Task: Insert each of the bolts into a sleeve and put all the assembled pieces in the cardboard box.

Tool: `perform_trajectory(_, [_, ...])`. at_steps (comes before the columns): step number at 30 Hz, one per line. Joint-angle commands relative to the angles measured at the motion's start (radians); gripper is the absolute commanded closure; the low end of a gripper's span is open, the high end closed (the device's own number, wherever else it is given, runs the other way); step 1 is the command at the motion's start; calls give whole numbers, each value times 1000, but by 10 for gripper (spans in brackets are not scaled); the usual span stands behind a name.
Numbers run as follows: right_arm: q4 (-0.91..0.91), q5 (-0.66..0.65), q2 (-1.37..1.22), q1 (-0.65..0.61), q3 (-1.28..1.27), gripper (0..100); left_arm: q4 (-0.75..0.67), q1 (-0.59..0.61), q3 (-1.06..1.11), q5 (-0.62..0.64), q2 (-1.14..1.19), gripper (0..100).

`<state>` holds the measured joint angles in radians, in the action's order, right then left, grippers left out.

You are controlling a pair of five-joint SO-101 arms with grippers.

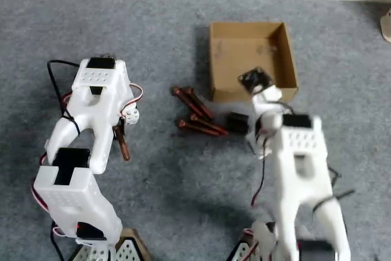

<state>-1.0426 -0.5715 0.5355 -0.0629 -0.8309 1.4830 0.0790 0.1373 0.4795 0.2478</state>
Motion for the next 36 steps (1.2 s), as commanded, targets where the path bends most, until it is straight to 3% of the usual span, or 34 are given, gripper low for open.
perform_trajectory(1, [96,57,202,-53,-122,995,3,-30,-36,11,-76,994])
perform_trajectory(14, [297,264,542,-61,-371,995,3,-117,-202,12,-77,994])
perform_trajectory(17, [334,296,684,-61,-446,995,3,-119,-211,75,-77,994])
perform_trajectory(23, [346,295,966,-61,-607,995,35,-171,-214,86,-93,994])
perform_trajectory(29, [344,296,1210,-61,-748,995,68,-275,-206,84,-298,994])
perform_trajectory(36, [398,296,1291,-87,-860,995,-49,-303,-171,84,-420,994])
